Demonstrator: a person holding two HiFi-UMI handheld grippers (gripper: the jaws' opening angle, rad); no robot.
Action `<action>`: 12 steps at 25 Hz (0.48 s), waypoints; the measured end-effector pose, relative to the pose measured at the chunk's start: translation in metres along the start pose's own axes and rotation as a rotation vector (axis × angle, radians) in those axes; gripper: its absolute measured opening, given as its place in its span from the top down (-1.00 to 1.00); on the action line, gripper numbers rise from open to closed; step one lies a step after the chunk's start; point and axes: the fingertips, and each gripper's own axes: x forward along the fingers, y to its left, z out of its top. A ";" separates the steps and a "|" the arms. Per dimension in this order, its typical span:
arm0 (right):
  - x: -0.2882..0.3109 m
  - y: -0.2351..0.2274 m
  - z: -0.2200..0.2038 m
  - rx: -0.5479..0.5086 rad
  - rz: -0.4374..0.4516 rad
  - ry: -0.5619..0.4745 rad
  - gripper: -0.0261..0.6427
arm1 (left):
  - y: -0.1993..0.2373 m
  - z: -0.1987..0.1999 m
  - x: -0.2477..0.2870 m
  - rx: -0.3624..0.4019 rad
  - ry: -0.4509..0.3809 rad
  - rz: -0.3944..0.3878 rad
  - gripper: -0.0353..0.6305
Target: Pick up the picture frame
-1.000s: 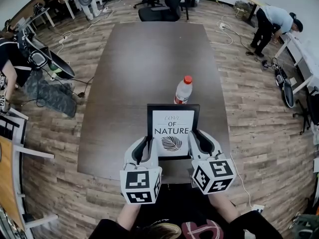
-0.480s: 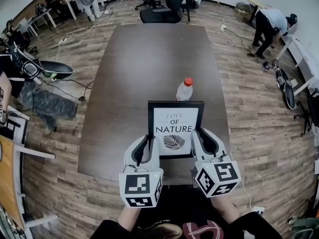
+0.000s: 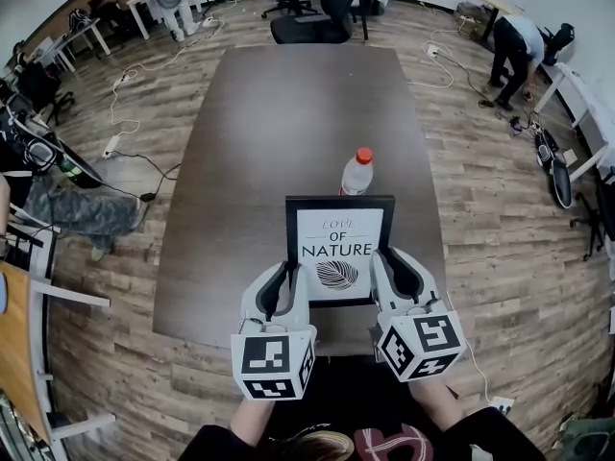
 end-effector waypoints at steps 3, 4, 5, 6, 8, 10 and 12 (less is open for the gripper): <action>-0.001 -0.001 -0.001 0.003 0.002 0.002 0.70 | -0.001 -0.002 0.000 -0.007 0.002 -0.004 0.66; -0.002 -0.001 -0.002 0.003 0.002 0.001 0.70 | -0.001 -0.002 -0.001 -0.006 0.003 -0.003 0.66; -0.002 -0.001 -0.002 0.001 0.002 0.001 0.70 | -0.002 -0.003 -0.001 -0.006 0.003 -0.001 0.66; -0.003 -0.001 -0.003 -0.001 0.002 0.001 0.70 | -0.002 -0.003 -0.001 -0.005 0.003 0.001 0.66; -0.002 -0.002 -0.004 -0.003 0.004 0.003 0.70 | -0.002 -0.004 -0.001 -0.005 0.003 0.001 0.66; -0.001 -0.002 -0.003 -0.004 0.005 0.006 0.70 | -0.001 -0.004 0.001 -0.011 0.005 -0.005 0.66; 0.001 -0.002 -0.003 -0.007 0.004 0.009 0.70 | 0.000 -0.005 0.002 -0.024 0.009 -0.009 0.66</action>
